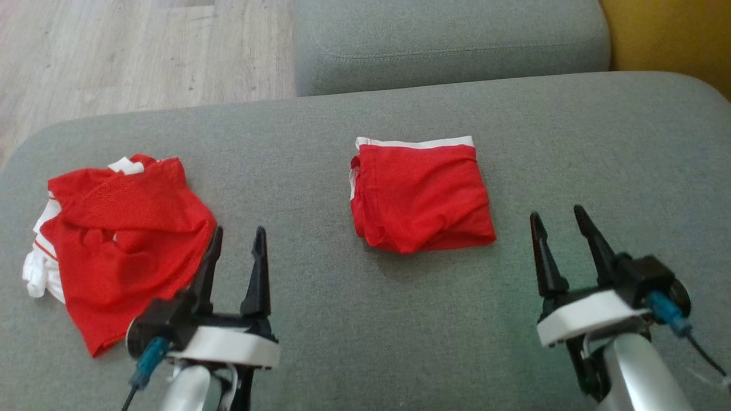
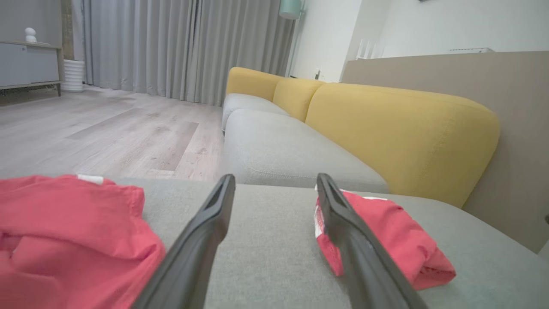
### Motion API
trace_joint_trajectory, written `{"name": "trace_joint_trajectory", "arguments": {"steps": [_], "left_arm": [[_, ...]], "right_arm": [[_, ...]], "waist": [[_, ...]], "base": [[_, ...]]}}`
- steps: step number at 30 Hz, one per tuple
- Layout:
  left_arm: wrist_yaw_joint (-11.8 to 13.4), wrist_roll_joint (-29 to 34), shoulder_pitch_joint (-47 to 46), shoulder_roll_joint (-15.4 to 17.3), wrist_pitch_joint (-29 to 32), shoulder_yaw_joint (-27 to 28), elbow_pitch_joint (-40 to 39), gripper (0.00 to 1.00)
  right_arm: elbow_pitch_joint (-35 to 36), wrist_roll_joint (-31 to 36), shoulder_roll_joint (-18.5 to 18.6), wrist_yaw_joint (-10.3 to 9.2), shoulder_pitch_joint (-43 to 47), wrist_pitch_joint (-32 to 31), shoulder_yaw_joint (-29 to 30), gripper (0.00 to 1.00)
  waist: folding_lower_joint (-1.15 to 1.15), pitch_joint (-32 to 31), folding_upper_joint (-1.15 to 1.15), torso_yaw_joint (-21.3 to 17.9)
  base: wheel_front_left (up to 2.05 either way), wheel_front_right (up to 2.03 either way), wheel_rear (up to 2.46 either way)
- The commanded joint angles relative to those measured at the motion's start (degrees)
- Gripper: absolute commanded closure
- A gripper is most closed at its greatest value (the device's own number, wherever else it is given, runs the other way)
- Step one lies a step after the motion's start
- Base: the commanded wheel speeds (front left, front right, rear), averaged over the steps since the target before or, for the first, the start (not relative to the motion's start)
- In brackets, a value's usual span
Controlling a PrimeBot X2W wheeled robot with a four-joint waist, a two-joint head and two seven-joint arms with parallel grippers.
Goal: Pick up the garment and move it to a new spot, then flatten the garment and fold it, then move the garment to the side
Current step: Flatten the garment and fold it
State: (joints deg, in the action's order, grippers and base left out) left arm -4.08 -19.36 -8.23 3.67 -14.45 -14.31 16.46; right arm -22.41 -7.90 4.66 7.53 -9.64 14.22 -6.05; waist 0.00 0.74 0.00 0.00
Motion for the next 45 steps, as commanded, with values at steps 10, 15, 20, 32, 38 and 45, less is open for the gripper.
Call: {"name": "trace_joint_trajectory", "arguments": {"steps": [10,15,20,32,38,45], "left_arm": [[-1.12,1.82,-1.77,-0.64,-0.54,3.32,-2.87,0.0],[-1.74,1.82,-4.04,-0.74,-0.54,2.8,-3.4,0.0],[-2.18,1.22,-6.41,-0.78,-0.54,1.46,-3.47,0.0],[-2.26,0.03,-9.32,-0.79,-0.54,-0.52,-2.6,0.0],[-2.18,-0.27,-9.49,-0.79,-0.54,-0.38,-1.98,0.0],[-1.99,-1.22,-9.45,-0.79,-0.54,-1.25,-2.1,0.0]], "right_arm": [[5.79,2.75,-1.7,-0.04,-0.96,0.51,0.68,0.36],[3.86,3.61,-1.74,-0.04,-7.08,-1.43,1.39,1.0],[-4.17,4.79,-1.5,-0.04,-15.45,-3.31,3.91,1.0],[-28.44,8.85,-1.44,-0.04,-26.49,-2.12,5.41,1.0],[-27.93,6.02,-1.75,-0.04,-29.59,0.66,1.35,1.0],[-24.68,0.29,-1.77,-0.04,-29.32,0.75,-7.73,1.0]], "waist": [[0.0,2.82,0.0,1.94],[0.0,6.91,0.0,4.13],[0.0,11.11,0.0,7.19],[0.0,14.69,0.0,10.8],[0.0,13.91,0.0,11.4],[0.0,13.76,0.0,12.65]], "base": [[0.0,0.0,0.0],[0.0,0.0,0.0],[0.0,0.0,0.0],[0.0,0.0,0.0],[0.0,0.0,0.0],[0.0,0.0,0.0]]}}
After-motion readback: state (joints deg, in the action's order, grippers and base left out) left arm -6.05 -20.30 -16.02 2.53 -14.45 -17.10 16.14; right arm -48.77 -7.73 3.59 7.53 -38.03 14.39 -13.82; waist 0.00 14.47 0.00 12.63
